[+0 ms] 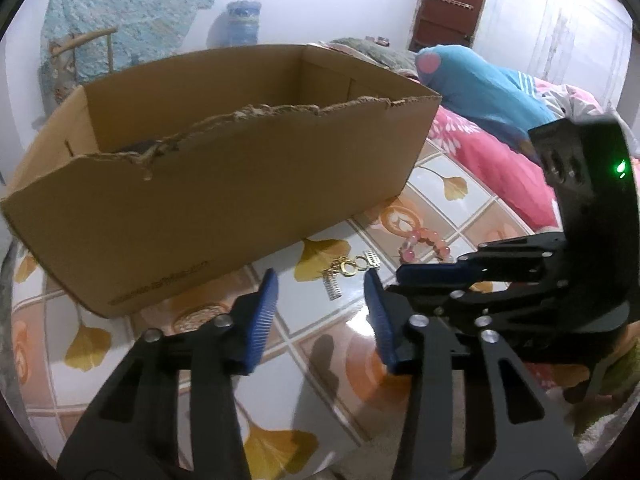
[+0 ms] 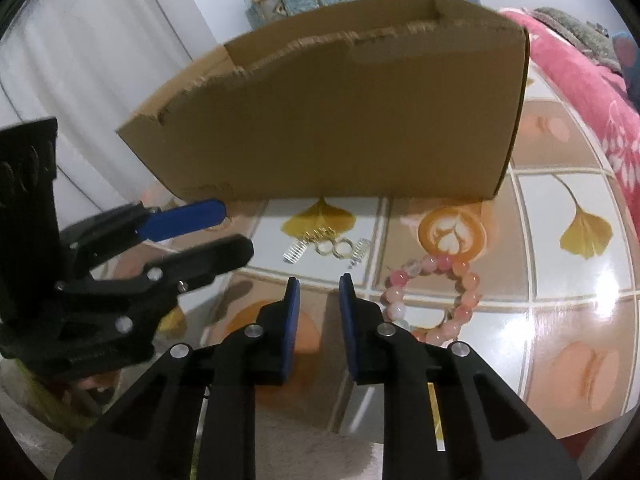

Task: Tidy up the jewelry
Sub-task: 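Lower the left gripper onto the gold hook earring and close it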

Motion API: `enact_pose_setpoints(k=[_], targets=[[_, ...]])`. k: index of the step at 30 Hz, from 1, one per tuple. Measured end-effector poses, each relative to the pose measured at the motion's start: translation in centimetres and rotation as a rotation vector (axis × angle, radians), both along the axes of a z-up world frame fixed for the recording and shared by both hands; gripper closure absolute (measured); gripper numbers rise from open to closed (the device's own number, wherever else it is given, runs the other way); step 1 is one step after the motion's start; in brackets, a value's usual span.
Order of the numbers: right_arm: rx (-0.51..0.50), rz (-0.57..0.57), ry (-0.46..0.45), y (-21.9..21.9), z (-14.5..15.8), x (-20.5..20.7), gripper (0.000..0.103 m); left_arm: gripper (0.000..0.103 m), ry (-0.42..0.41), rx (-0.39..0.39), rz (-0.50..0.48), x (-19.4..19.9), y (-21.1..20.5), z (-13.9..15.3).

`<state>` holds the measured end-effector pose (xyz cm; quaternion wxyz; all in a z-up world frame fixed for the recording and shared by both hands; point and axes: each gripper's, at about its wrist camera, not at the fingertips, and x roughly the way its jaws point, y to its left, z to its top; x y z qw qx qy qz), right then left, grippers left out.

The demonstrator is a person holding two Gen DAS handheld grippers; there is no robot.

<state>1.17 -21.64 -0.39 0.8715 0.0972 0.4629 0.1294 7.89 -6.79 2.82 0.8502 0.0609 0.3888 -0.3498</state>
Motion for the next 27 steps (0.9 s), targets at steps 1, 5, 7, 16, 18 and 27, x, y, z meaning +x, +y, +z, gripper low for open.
enact_pose_setpoints(k=[1,5,7,16,18,27], targets=[[0.002,-0.006,-0.001,-0.2,-0.1,0.1,0.085,0.066,0.006,-0.003,-0.007,0.1,-0.2,-0.1],[-0.025,-0.036,-0.007,-1.2,0.0,0.6,0.085,0.066,0.015,0.002,-0.038,0.0,-1.1,-0.3],[-0.027,-0.05,-0.008,-1.6,0.0,0.8,0.085,0.066,0.015,0.011,-0.049,0.0,-1.6,-0.5],[-0.013,-0.074,-0.016,-2.3,-0.1,0.9,0.085,0.079,0.039,0.082,-0.038,0.8,-2.7,-1.4],[-0.011,-0.076,-0.02,-2.3,-0.1,0.9,0.085,0.079,0.055,0.084,-0.043,0.9,-2.7,-1.5],[0.007,-0.076,-0.03,-2.7,-0.4,-0.5,0.085,0.085,0.056,0.155,-0.031,1.2,-3.6,-2.2]])
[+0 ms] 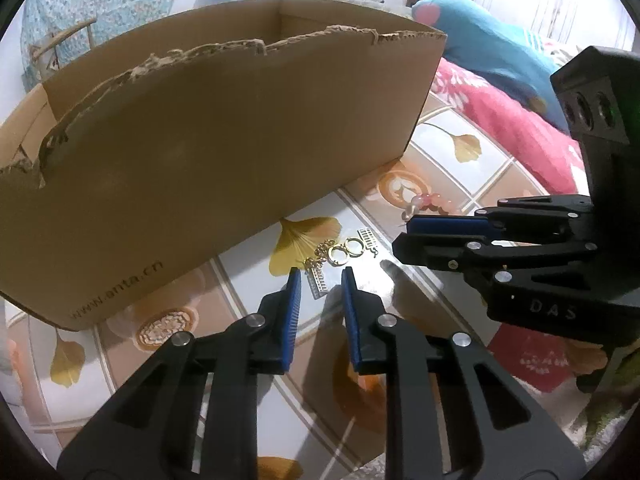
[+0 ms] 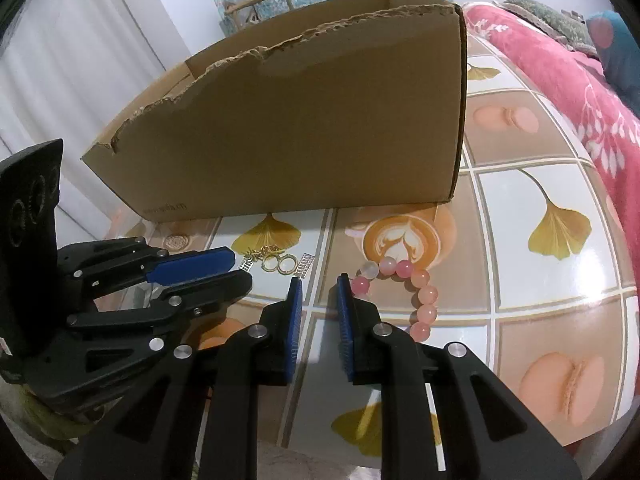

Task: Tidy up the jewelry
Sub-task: 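Lower the left gripper onto the gold hook earring and close it, then close the right gripper on the small gold ring earring while the left gripper holds the hook earring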

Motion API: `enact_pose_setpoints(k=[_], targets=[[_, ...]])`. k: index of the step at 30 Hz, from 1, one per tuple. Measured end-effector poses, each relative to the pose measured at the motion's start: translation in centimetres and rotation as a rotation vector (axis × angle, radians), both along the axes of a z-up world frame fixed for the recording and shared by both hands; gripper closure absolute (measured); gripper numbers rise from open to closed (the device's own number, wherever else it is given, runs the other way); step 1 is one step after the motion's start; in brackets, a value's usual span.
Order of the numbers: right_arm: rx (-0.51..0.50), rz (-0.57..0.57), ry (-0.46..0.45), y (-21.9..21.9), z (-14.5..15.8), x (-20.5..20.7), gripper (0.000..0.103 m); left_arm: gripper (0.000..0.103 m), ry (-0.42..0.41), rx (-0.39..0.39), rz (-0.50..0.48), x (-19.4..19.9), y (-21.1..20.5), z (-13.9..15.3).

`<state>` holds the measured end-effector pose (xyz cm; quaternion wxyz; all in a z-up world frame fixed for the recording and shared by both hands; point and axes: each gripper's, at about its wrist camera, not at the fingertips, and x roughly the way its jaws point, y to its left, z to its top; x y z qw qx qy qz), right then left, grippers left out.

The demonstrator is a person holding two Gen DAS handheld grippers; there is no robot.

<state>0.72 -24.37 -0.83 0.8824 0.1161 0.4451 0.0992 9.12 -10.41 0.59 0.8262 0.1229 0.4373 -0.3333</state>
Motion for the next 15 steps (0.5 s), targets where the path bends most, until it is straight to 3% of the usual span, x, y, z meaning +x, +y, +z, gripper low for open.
enact_pose_setpoints(k=[9,15], targets=[[0.011,0.0,-0.011,-0.4,-0.2,-0.4,0.085,0.102,-0.076,0.103,-0.032,-0.7,-1.6,-0.1],[0.008,-0.002,-0.01,-0.6,-0.2,-0.5,0.085,0.102,-0.081,0.108,-0.014,-1.0,-0.7,0.1]])
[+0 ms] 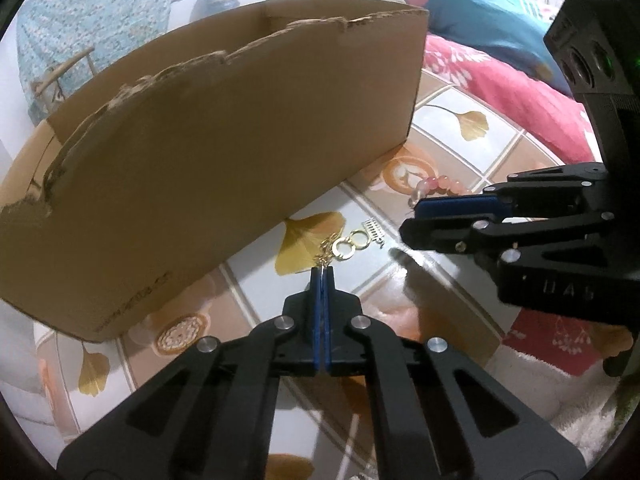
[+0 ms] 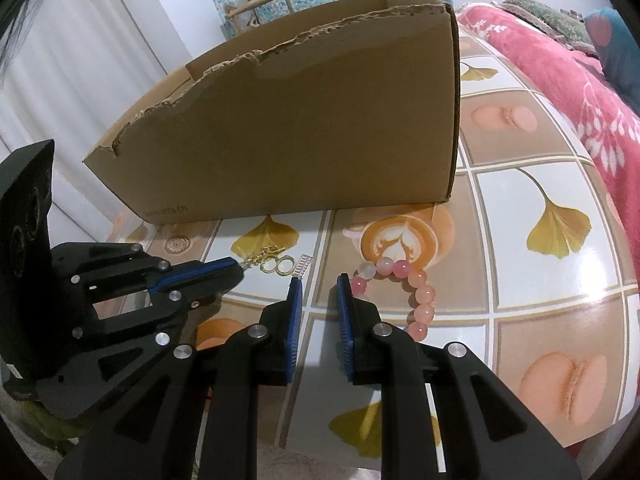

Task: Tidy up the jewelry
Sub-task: 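Close the right gripper on the small gold ring earring while the left gripper holds the hook earring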

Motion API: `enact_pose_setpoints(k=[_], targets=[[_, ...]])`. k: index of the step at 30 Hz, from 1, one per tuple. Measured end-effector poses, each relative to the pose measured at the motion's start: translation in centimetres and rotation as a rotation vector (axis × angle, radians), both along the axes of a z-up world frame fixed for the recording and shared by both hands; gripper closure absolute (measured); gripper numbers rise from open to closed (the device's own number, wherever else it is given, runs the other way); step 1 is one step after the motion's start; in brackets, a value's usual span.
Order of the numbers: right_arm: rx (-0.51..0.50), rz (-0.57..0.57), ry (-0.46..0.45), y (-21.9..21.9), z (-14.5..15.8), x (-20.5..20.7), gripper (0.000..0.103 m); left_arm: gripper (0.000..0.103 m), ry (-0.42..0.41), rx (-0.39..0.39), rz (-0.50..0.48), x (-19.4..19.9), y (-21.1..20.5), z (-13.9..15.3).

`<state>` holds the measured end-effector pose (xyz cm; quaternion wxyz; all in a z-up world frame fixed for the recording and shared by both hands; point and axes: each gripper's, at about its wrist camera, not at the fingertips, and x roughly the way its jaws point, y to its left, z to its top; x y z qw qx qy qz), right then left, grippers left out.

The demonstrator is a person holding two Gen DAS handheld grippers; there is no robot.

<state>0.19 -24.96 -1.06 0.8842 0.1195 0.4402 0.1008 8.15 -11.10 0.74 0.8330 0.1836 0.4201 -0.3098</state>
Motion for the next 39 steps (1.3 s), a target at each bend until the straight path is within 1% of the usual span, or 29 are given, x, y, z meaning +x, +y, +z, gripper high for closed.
enact_pose_setpoints(k=[8,15,22,26,32,36,39], targets=[[-0.007,0.009,0.013,0.4,0.2,0.1,0.085,0.102,0.022,-0.006,0.072,-0.1,2.9,0.1],[-0.055,0.029,0.01,1.6,0.5,0.9,0.085,0.102,0.035,-0.024,0.128,-0.2,4.9,0.1],[-0.129,0.009,0.035,2.8,0.3,2.1,0.085,0.102,0.049,-0.072,0.139,0.2,5.3,0.0],[-0.193,0.012,0.026,3.9,0.4,2.5,0.085,0.102,0.051,-0.08,0.134,0.3,5.4,-0.1],[-0.25,0.041,0.012,5.7,0.4,2.8,0.085,0.102,0.053,-0.089,0.134,0.3,6.0,0.0],[-0.249,0.044,0.021,6.6,0.3,3.1,0.085,0.102,0.054,-0.093,0.134,0.3,6.1,-0.1],[-0.239,0.028,0.026,5.9,0.6,3.6,0.085,0.102,0.055,-0.097,0.132,0.3,6.2,0.0]])
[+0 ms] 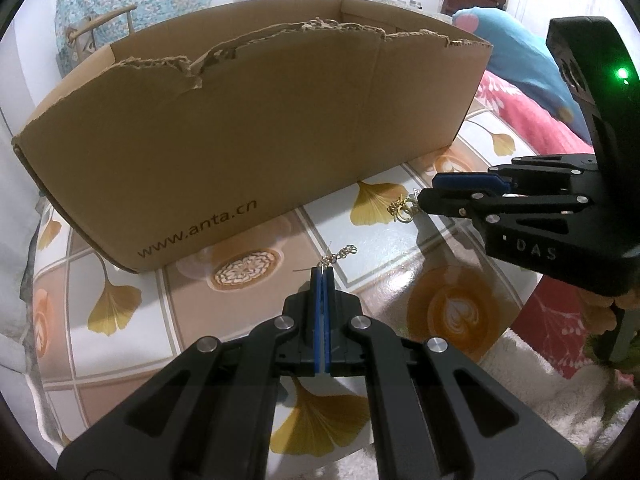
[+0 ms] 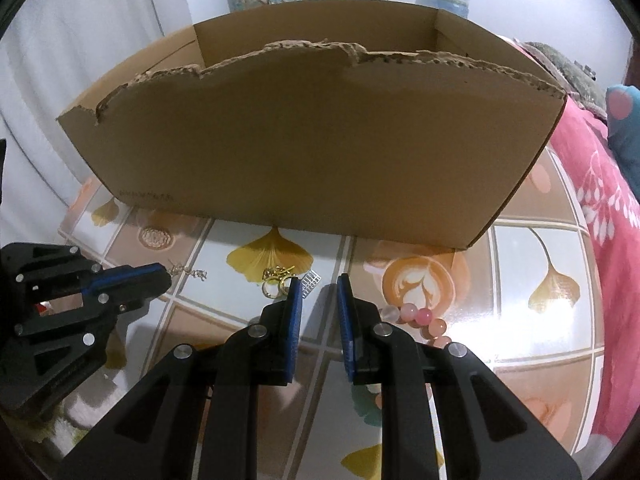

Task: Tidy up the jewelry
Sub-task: 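Close the right gripper on the small gold ring earring while the left gripper holds the hook earring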

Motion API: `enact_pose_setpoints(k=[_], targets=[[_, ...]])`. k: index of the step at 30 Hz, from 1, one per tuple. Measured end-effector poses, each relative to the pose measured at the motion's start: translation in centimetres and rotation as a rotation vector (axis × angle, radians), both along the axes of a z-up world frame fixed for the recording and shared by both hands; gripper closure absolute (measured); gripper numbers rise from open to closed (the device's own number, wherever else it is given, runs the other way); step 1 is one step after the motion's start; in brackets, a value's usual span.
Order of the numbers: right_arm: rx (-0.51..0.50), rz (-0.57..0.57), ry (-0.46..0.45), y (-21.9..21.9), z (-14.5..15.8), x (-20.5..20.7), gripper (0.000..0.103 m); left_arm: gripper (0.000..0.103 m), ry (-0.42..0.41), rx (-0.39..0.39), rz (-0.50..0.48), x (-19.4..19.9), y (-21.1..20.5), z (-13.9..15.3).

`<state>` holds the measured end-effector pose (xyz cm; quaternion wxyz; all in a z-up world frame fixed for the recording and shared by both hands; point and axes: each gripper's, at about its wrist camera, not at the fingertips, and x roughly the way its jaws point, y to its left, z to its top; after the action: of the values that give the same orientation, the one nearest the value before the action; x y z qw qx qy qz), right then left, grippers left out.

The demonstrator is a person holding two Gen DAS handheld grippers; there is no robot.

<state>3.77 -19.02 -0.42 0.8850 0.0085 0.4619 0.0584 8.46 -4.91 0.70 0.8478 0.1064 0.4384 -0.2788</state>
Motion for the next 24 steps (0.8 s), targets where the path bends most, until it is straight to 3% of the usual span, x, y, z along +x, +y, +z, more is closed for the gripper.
enact_pose_setpoints(k=[24], targets=[[-0.055,0.009,0.014,-0.2,0.3,-0.8,0.085,0.102,-0.011,-0.005,-0.002,-0.1,0.3,0.1]])
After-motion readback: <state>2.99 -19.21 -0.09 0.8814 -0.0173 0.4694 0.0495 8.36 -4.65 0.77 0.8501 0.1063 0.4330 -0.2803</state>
